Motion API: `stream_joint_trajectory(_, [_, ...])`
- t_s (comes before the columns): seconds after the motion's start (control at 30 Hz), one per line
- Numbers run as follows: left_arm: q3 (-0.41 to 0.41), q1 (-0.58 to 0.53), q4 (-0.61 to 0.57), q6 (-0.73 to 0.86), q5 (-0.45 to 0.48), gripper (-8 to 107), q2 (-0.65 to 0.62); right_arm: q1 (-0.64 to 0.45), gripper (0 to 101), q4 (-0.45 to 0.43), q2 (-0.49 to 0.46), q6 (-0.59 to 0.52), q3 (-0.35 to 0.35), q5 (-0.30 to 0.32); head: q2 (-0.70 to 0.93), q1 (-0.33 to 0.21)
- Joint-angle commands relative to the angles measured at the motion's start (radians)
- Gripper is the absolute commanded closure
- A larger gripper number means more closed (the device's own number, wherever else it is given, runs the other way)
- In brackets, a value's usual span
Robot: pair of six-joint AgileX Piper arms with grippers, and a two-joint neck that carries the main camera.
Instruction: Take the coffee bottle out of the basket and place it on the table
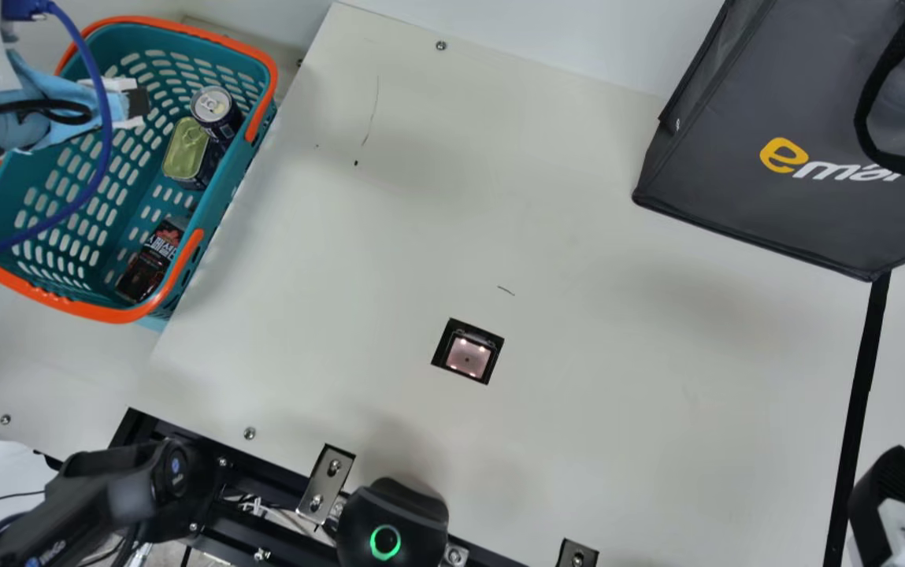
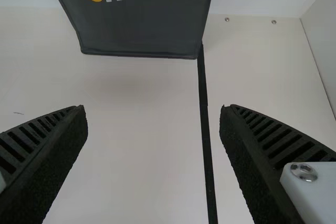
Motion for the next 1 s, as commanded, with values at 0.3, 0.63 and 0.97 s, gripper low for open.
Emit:
stream_joint_trajectory(0.3, [0.022,0.119,-0.132,0.220,-0.033,9,0.081,0.000,10,0.000,0.000,0.000,0.000,0.000,0.002,-0.026])
stream_joint_trajectory(0.63, [0.026,0.181,-0.217,0.401,-0.052,9,0.165,0.000,10,0.000,0.000,0.000,0.000,0.000,0.002,-0.026])
stream_joint_trajectory(0.97, [0.041,0.202,-0.257,0.545,-0.091,9,0.253,0.000,10,0.000,0.000,0.000,0.000,0.000,0.002,-0.026])
